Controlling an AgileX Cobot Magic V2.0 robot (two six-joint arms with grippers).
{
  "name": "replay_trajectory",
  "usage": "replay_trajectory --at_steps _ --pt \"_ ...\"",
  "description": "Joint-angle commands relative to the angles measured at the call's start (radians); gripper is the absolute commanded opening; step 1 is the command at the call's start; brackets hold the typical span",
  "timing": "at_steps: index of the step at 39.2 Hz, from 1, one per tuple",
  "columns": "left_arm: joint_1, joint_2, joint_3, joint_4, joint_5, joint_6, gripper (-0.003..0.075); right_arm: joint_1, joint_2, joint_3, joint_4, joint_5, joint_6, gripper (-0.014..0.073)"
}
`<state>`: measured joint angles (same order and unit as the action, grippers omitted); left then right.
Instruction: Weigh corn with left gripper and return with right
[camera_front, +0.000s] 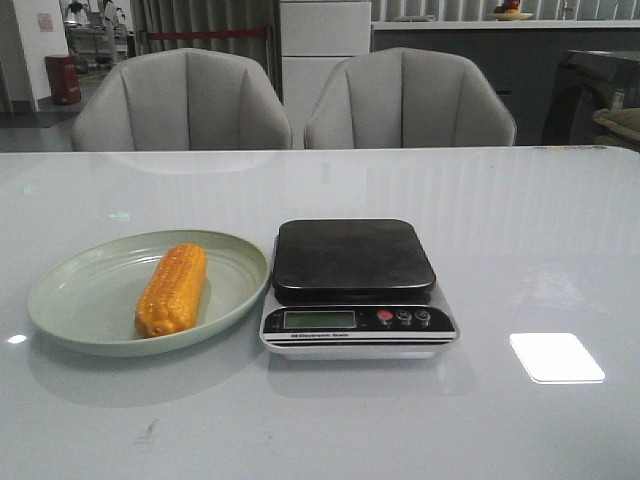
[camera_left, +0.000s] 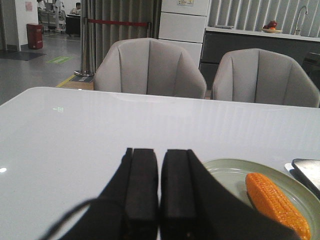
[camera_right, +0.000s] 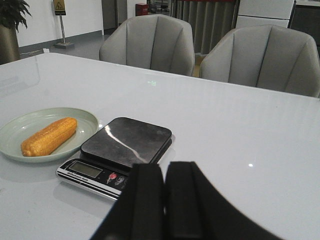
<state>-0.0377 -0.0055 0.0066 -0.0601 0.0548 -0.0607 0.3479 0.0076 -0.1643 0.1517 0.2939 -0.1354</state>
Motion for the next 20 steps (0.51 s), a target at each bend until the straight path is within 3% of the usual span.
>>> replay_trajectory --at_steps 1,8,20 --pt "0.001 -0.021 0.032 -0.005 -0.084 -0.006 0.0114 -0.002 0.011 -0.024 0.002 -0.077 -0.008 0.0140" --pt "0.001 -0.021 0.032 -0.005 -0.084 -0.006 0.0114 -0.030 0.011 0.024 -0.034 -0.154 -0.008 0.0140" --pt "0.001 -0.021 0.032 -0.005 -0.084 -0.006 0.0114 -0.267 0.005 0.142 -0.060 -0.284 -0.005 0.0140"
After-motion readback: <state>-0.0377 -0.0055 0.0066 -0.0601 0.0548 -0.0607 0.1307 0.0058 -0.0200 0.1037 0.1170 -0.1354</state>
